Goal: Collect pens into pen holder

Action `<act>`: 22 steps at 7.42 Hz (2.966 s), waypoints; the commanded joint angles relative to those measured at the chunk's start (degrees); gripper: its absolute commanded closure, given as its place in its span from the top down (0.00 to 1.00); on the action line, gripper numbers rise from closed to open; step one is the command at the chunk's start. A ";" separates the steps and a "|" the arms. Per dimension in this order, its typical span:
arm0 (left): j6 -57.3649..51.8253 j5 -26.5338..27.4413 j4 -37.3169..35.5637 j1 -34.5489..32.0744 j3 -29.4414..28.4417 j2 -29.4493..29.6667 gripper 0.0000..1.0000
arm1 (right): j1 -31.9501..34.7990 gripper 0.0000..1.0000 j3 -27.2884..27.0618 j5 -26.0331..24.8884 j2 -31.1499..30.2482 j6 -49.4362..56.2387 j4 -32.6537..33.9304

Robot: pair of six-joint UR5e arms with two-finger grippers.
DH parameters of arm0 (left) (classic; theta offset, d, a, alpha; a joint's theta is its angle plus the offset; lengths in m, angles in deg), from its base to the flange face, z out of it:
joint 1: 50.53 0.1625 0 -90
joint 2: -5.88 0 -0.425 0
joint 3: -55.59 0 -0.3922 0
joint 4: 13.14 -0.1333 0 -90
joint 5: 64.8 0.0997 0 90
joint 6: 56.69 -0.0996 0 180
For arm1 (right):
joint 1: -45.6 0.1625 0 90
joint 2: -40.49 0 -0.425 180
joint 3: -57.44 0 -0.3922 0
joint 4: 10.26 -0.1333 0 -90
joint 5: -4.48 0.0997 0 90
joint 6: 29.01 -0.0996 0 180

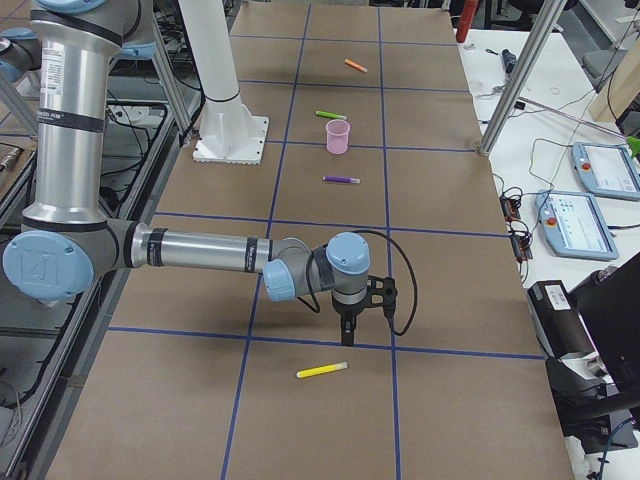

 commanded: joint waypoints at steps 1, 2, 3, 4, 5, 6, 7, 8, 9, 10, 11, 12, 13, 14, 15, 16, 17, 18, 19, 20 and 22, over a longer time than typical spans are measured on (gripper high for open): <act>-0.06 -0.04 0.08 0.00 0.13 0.00 1.00 | -0.20 0.99 4.62 0.63 0.03 0.81 -3.47; -0.06 -0.04 0.08 0.00 0.22 0.00 1.00 | -0.20 0.99 4.99 0.73 -0.05 0.46 -3.57; -0.06 -0.13 0.08 0.00 0.30 0.00 1.00 | -0.37 0.99 6.21 0.73 0.03 0.46 -3.57; 0.02 -0.13 0.08 0.00 0.39 0.17 1.00 | -1.24 0.99 7.79 0.64 0.03 0.89 -3.74; -0.06 -0.13 0.08 0.00 0.39 0.17 1.00 | -1.60 0.99 8.15 0.64 0.03 0.81 -3.83; 0.02 -0.13 0.08 0.00 0.39 0.26 1.00 | -2.39 0.99 9.11 0.55 0.12 0.98 -3.92; 0.02 -0.04 0.08 0.00 0.39 0.44 1.00 | -2.83 0.98 10.08 0.38 0.38 0.99 -3.92; 0.02 -0.04 0.08 0.00 0.31 0.53 1.00 | -3.01 0.96 10.18 0.37 0.38 1.25 -3.92; 0.02 -0.04 0.08 0.00 0.31 0.53 1.00 | -3.10 0.95 10.18 0.37 0.38 3.08 -3.92; 0.02 -0.04 0.08 0.00 0.31 0.53 1.00 | -3.10 0.95 10.26 0.29 0.38 3.53 -3.83; 0.02 -0.04 0.08 0.00 0.31 0.61 1.00 | -3.36 0.94 10.53 0.03 0.65 3.62 -3.92; 0.02 0.05 0.16 0.00 0.31 0.61 1.00 | -3.80 0.93 12.09 0.02 1.69 3.88 -3.92; 0.02 -0.04 0.17 0.00 0.39 0.61 1.00 | -3.80 0.92 12.46 0.02 1.96 4.32 -4.01; 0.02 -0.04 0.17 0.00 0.39 0.61 1.00 | -3.80 0.91 12.81 -0.06 1.97 4.33 -4.01; -0.06 0.05 0.17 0.00 0.39 0.61 1.00 | -3.89 0.89 13.16 -0.06 2.05 4.33 -4.01; 0.02 0.05 0.17 0.00 0.39 0.61 1.00 | -4.24 0.88 13.86 -0.06 2.23 4.33 -4.01; -0.06 0.05 0.17 0.00 0.48 0.61 1.00 | -4.33 0.88 14.48 -0.06 2.66 4.33 -4.01; 0.02 0.05 0.17 0.00 0.48 0.61 1.00 | -4.42 0.85 14.83 -0.06 2.67 4.33 -4.01; -0.06 -0.04 0.17 0.00 0.48 0.61 1.00 | -4.42 0.80 15.10 -0.15 2.67 4.33 -4.01; -0.06 -0.04 0.17 0.00 0.48 0.61 1.00 | -4.42 0.70 15.36 -0.15 2.76 4.33 -4.01; -0.06 0.05 0.17 0.00 0.66 0.61 1.00 | -4.59 0.69 16.06 -0.07 2.76 4.33 -4.01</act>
